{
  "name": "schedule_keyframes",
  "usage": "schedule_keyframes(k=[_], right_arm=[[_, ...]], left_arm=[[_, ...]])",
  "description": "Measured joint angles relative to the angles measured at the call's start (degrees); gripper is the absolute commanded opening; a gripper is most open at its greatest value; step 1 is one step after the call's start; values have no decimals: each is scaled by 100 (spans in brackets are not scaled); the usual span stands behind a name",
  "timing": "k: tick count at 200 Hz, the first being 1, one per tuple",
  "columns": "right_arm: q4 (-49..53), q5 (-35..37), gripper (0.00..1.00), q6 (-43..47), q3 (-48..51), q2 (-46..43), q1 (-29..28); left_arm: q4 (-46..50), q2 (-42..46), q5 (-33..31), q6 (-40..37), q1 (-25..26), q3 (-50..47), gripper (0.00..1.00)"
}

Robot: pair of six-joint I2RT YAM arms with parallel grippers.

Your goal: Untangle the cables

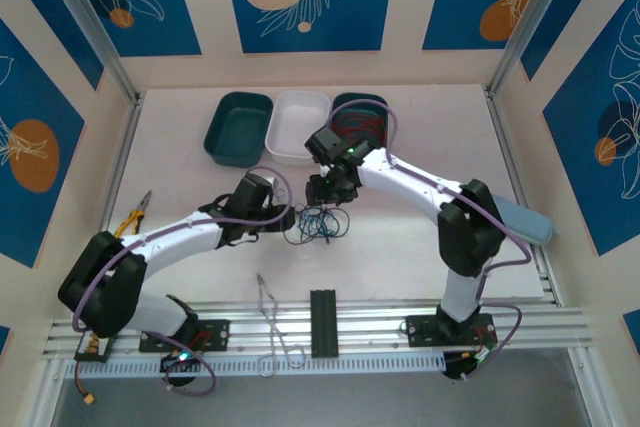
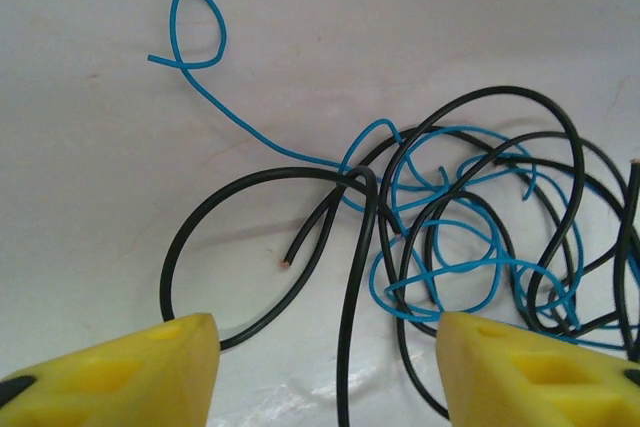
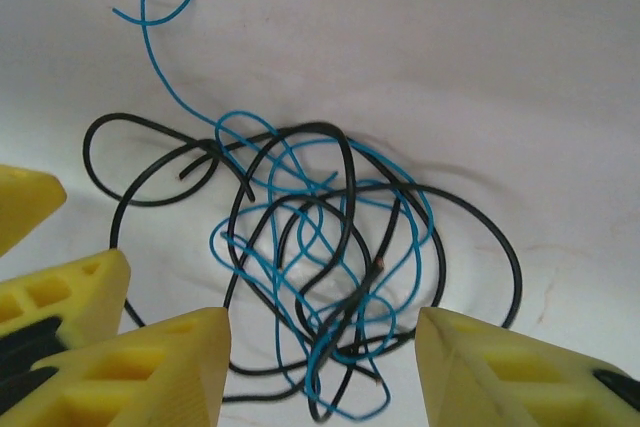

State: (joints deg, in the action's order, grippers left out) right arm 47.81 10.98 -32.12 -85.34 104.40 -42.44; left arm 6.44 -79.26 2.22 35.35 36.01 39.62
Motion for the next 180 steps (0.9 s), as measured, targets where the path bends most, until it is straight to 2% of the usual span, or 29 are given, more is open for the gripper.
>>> schedule_keyframes(k=[19,79,127,158,180], right_arm=[[120,61,50,83,-361,378,2],[503,229,47,431,-1032,1209,0],[562,35,41,551,-1034,1414,0],[560,-101,28,603,-1036,1523,2],[555,-151,15,603,-1064,1523,28]], left_arm=[[-52,0,17,31,0,-28,49],[-157,-131,39,42,-2,-72,46],[-280,-297,87,114,-2,-83,32],[-304,-345,127,157,-2,-85,25],[-304,-345,166,160,-2,-83,13]])
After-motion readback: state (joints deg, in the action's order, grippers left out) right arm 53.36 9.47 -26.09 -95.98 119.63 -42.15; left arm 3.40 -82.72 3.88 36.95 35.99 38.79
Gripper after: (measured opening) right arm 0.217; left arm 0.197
